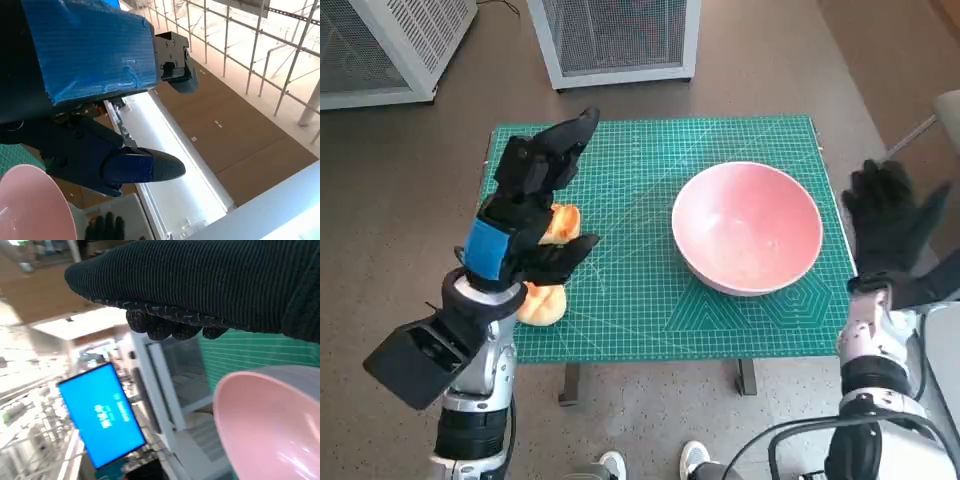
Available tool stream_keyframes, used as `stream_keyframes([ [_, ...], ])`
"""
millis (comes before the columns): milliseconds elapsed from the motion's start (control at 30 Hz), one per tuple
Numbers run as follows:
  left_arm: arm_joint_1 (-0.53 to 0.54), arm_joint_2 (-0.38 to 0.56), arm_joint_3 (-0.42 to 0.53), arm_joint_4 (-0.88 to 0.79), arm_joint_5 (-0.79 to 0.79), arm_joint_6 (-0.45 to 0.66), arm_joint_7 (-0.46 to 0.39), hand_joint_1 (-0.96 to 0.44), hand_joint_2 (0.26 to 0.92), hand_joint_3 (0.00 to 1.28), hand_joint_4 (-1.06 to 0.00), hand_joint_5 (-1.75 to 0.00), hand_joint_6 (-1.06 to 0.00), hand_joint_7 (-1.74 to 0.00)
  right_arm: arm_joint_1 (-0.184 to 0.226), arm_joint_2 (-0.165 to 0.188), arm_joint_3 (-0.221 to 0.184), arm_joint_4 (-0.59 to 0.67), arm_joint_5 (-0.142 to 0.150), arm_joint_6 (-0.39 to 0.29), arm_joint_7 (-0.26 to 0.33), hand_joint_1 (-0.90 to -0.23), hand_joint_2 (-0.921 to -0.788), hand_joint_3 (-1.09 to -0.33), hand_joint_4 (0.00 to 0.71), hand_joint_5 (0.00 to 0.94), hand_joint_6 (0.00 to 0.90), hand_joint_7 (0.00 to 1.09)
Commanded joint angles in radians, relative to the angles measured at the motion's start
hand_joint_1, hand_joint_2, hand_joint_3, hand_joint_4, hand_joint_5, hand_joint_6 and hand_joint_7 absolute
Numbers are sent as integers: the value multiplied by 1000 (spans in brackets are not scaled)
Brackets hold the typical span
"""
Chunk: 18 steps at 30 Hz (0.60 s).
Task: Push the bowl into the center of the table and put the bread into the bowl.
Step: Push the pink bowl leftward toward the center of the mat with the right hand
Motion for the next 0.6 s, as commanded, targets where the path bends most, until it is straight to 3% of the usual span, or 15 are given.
stream_keyframes([
  [33,15,4,10,-1,-3,-14,2,-498,921,330,-236,-21,1,-762,13,33,-4,30,-13,59,-45,-268,-921,-593,443,10,235,553],
  [367,21,12,18,-9,9,-21,4,-499,921,327,-240,-22,1,-760,-14,90,-5,29,-13,101,-61,-259,-921,-615,447,7,264,528],
  [600,26,22,26,-5,16,-31,5,-502,921,325,-242,-22,0,-752,-40,126,0,28,-18,103,-63,-280,-921,-589,442,10,291,527],
])
